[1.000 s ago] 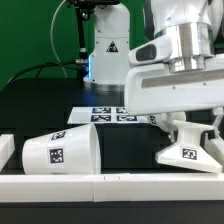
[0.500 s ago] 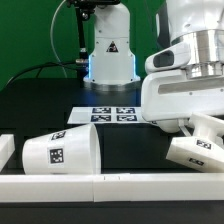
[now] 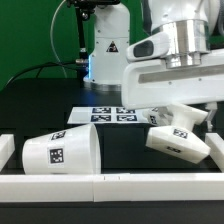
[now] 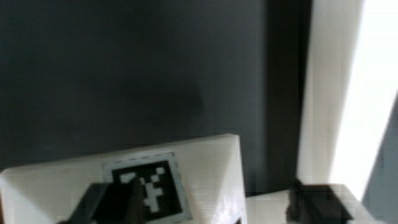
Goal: Assemble lamp
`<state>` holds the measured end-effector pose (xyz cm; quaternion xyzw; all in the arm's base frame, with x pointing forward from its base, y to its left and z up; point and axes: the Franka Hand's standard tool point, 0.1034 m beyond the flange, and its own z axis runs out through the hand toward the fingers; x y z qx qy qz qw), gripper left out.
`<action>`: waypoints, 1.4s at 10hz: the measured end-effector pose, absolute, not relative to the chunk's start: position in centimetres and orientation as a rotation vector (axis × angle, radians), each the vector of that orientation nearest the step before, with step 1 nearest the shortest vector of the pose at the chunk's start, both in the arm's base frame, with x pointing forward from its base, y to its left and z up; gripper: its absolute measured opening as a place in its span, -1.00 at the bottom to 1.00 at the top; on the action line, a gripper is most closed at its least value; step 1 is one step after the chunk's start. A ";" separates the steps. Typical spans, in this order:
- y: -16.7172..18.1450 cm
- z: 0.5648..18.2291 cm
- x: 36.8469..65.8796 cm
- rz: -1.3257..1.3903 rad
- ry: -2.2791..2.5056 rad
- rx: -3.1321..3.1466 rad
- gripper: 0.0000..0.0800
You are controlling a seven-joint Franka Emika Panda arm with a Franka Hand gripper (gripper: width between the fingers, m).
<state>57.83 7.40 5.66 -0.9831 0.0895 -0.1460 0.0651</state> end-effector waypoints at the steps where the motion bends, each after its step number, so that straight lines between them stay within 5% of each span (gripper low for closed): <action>1: 7.5 5.6 57.9 -0.433 0.294 -2.943 -0.01; 4: 6.3 5.2 57.6 -0.307 0.284 -2.915 -0.01; 6: 7.6 6.4 58.9 -0.107 0.315 -2.779 -0.01; 14: 10.1 5.6 58.7 -0.005 0.066 -2.798 -0.01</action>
Offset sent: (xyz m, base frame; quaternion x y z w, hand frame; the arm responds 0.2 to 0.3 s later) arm -0.0034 0.0323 0.0063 0.3286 -0.1935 0.2198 0.8979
